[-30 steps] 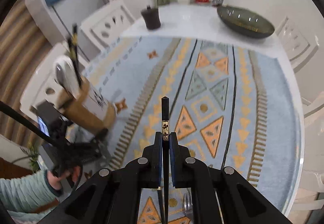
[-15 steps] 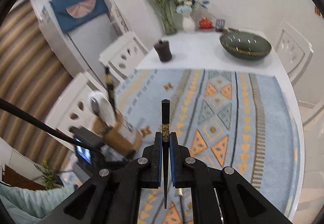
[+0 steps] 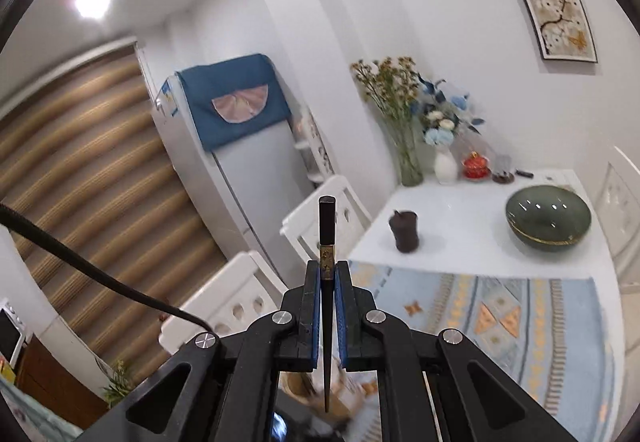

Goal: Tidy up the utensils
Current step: 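Carry the chopstick over the wooden cup and open the right tool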

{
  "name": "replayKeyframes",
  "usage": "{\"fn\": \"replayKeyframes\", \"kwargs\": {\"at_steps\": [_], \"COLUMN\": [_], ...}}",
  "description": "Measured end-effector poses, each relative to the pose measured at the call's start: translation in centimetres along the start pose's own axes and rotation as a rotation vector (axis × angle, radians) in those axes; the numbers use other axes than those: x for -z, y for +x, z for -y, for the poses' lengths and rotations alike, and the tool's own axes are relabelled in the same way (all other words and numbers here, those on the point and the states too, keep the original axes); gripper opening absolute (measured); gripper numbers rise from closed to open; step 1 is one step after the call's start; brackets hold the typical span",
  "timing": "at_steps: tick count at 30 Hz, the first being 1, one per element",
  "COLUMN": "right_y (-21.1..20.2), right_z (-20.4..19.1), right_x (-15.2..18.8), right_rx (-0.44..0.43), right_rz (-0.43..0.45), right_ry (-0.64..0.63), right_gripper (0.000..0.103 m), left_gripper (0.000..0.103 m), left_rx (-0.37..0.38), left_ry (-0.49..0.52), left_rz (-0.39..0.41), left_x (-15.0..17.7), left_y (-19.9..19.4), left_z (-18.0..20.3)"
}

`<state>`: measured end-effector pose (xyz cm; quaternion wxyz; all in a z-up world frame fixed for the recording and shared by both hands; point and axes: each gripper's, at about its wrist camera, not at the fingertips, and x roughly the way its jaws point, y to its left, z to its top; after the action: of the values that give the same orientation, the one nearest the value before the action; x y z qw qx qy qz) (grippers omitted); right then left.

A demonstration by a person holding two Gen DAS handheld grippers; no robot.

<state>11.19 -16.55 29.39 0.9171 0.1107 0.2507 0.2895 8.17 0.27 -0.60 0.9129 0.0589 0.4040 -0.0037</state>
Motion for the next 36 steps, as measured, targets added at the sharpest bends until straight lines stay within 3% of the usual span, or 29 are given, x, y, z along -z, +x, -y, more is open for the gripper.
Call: {"fn": "replayKeyframes", "kwargs": {"at_steps": [10,22,36], "right_y": [6.9,8.3,8.9], "right_z": [-1.3,-1.9,-2.2], "right_x": [2.7,4.4,4.5], "right_rx": [0.001,0.08,0.046], "right_rz": [-0.084,-0.111,-0.176], "right_ry": [0.03,-0.073,-0.088], "right_gripper": [0.006,0.006,0.006], "left_gripper": [0.101,0.101,0.101], "left_rx": [0.003,0.006,0.005], "left_ry": [-0.004,-0.003,-0.003], "left_rz": [0.0,-0.012,-0.011], "left_x": [-0.1,-0.1,0.0], "left_y": [0.5,0.9,0.9], "left_z": [-0.8,-1.2,-1.2]}}
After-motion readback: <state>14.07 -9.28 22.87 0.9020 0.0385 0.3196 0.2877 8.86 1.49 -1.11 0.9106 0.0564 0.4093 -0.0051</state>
